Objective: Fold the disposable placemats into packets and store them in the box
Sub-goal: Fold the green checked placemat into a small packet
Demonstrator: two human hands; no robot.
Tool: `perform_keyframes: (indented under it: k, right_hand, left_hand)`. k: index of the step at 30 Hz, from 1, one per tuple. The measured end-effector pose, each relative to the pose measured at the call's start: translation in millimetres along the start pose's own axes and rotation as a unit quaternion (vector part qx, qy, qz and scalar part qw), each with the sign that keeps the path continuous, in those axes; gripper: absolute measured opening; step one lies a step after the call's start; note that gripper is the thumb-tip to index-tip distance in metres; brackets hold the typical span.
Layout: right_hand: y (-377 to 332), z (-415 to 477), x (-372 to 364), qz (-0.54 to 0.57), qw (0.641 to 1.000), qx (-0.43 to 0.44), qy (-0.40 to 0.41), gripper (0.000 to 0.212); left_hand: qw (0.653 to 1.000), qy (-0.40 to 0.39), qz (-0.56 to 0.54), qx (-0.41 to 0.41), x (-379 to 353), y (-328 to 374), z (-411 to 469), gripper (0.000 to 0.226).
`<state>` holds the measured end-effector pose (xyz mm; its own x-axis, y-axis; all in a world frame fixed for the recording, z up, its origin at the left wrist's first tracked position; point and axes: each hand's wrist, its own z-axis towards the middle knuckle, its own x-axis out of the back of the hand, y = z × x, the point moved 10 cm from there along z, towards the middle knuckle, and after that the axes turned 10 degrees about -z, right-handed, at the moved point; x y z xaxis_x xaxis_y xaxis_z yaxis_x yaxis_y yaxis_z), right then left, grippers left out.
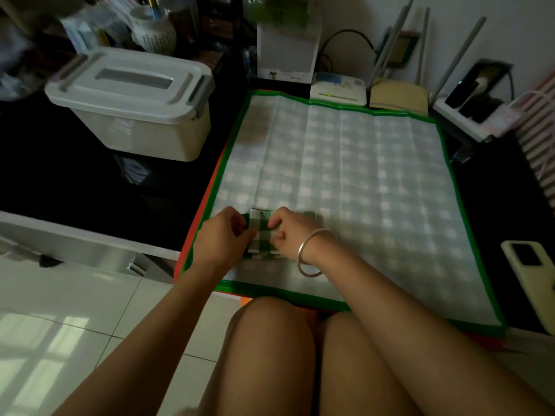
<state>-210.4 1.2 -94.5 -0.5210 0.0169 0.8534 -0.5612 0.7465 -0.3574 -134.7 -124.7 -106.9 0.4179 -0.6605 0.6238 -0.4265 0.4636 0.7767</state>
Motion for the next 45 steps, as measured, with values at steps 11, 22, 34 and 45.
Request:
perform_keyframes:
  k: [11,22,34,45]
  right_hand:
    - [10,7,29,-0.354,0.934,-0.019,0.048,0.052]
    - [1,13,59,-0.128,0.989,-0.073,-0.005,0.031]
    - [-11,71,74,0.215,0.947,-0.165,0.171,0.039]
    - [-136,160,74,0.017,0.980,-0.083,0.181,0.031]
  left_hand:
    - [0.998,-0.048,0.049,0.004,-1,7,3,0.024]
    - [0.915,0.137,0.303,-0.227,55,95,35,0.056]
    - [0.885,0.139,0.418,-0.150,100,55,112,0.063]
    - [0.889,0.148,0.426,-0.078,178,-3,152,0.071]
